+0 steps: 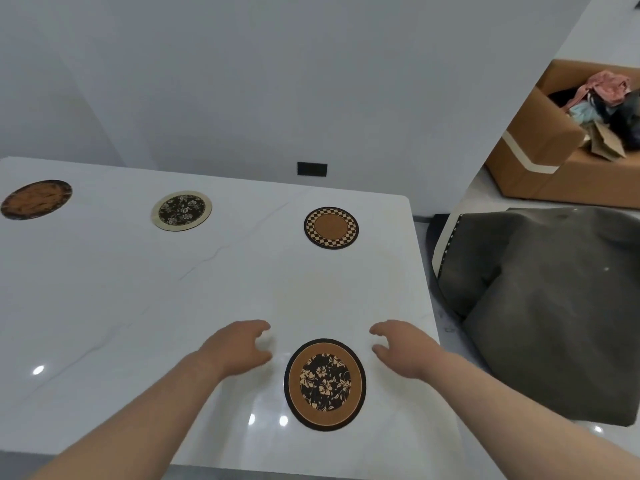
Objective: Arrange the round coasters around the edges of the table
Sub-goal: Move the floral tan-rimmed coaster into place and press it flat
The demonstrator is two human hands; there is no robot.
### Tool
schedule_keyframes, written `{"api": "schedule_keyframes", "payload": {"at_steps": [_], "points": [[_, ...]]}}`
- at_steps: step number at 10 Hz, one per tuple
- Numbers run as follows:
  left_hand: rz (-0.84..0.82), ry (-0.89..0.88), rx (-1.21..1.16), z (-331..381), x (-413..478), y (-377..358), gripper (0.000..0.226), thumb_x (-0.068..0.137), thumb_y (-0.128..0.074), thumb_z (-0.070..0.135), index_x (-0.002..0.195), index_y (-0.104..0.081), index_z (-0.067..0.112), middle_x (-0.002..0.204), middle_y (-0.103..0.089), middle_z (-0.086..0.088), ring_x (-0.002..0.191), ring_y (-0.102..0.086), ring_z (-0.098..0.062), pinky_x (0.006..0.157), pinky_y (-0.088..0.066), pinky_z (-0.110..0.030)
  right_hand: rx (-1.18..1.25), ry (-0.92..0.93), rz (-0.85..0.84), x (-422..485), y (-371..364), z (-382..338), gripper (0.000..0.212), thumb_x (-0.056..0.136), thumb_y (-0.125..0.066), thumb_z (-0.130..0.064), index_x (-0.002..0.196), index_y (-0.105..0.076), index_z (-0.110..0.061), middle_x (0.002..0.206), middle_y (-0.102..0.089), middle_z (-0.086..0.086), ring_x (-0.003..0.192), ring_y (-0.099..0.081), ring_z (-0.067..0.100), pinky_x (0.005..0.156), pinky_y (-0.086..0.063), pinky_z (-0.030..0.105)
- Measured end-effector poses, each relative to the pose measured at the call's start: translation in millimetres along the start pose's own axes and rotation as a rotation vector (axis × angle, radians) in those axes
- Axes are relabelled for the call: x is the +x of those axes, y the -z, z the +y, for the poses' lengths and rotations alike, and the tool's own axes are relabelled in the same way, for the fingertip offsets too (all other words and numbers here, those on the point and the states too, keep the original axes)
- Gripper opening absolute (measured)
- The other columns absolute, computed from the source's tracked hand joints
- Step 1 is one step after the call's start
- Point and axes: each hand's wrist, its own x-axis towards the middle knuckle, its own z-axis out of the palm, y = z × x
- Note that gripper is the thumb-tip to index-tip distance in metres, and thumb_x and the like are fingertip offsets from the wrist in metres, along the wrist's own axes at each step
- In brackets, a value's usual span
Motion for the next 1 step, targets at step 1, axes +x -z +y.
{"api": "schedule_keyframes", "payload": {"at_steps": [1], "points": [[0.099, -0.03, -0.001, 8.4, -3.4, 38.1, 0.06, 0.086, -0.061, 0.043, 0.14, -0.042, 0.027, 0.14, -0.05, 0.004, 0.127, -0.047, -0.015, 0.103, -0.039, -0.03, 0.031, 0.025, 0.084, 0.4, 30.5, -9.1, 0.043, 0.097, -0.048, -0.035, 0.138, -0.047, -0.022, 0.144, -0.05, -0.003, 0.131, -0.046, 0.017, 0.111, -0.036, 0.031]]}}
